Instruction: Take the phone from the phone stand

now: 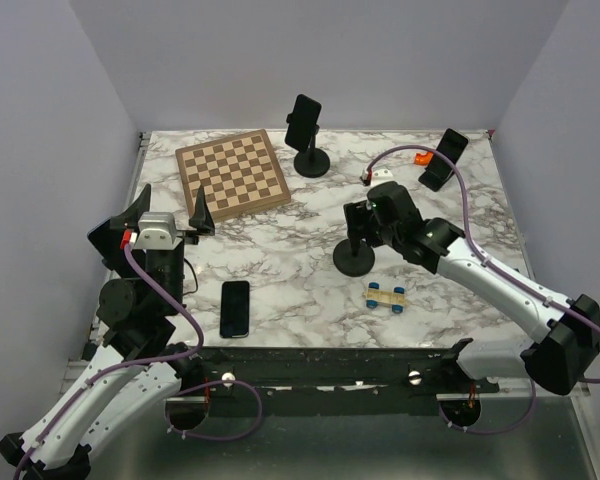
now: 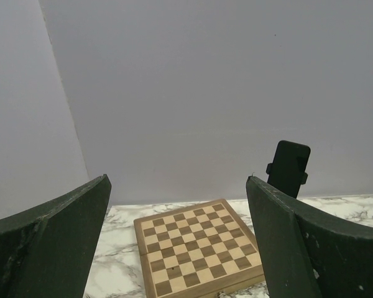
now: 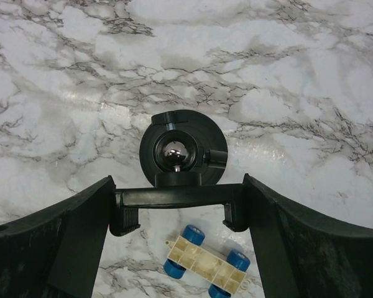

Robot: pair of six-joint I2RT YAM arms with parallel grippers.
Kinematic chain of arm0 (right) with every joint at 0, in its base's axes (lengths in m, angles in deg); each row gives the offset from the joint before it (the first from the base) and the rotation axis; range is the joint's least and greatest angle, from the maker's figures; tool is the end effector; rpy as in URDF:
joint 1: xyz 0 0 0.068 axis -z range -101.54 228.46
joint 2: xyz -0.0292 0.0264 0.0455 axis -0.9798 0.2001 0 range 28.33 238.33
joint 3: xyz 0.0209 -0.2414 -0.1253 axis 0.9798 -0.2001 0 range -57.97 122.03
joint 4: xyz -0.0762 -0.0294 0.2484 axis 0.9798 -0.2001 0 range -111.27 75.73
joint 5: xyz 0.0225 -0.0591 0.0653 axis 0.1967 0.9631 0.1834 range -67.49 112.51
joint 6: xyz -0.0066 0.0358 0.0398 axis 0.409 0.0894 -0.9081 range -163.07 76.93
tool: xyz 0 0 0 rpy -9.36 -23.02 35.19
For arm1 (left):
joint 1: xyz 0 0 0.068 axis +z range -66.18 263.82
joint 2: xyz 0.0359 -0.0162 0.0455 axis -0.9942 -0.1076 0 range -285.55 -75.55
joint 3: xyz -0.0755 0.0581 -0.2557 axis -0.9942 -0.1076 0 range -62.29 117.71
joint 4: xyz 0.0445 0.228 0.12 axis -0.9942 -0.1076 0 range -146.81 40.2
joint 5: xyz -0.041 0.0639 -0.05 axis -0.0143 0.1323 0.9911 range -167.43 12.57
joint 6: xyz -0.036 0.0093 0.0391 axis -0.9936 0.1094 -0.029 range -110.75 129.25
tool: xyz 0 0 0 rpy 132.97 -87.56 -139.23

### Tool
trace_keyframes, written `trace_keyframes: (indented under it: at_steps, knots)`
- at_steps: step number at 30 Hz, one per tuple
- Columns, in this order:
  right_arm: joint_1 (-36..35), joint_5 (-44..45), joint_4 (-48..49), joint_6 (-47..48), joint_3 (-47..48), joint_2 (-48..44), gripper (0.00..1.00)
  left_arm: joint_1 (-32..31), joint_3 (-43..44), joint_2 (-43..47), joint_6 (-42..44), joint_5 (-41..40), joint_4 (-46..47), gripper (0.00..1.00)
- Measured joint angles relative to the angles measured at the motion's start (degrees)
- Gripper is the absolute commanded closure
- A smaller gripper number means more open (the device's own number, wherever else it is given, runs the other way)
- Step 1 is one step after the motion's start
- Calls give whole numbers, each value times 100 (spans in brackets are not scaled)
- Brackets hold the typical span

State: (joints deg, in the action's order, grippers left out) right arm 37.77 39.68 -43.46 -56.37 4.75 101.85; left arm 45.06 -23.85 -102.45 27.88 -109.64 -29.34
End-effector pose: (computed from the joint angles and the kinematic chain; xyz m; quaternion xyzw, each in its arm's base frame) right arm 0.2191 0.1745 0.3102 -0.1508 0.8856 0.0692 0.4339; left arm 0.0906 -0.0483 0.3960 0.0108 0.5250 -0.0145 0.8509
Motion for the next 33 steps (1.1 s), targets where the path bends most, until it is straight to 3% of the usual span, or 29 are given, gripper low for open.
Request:
trace_keyframes:
  at_steps: [4,7,14,17,22,29,33]
  knots:
    - [0,160,33,-83,2,111,34,0,0,-11,0,0,0,2]
    - [-2,297,31,-210,2,116,55,0,0,-28,-2,2,-2,2]
    - [35,1484,-229,-953,2,116,66,0,0,-70,-2,2,-2,2]
    - [345,2087,-476,-1379,31,116,66,-4,0,-72,-2,2,-4,2]
    - [1436,2756,-752,-1884,129,105,66,-63,0,-70,-4,2,-7,2]
    - [3209,2796,-748,-2035,267,173,62,-179,0,-70,-7,2,-44,2]
    - [3805,2754,-734,-2037,291,295,56,-229,0,-70,-4,2,-46,2]
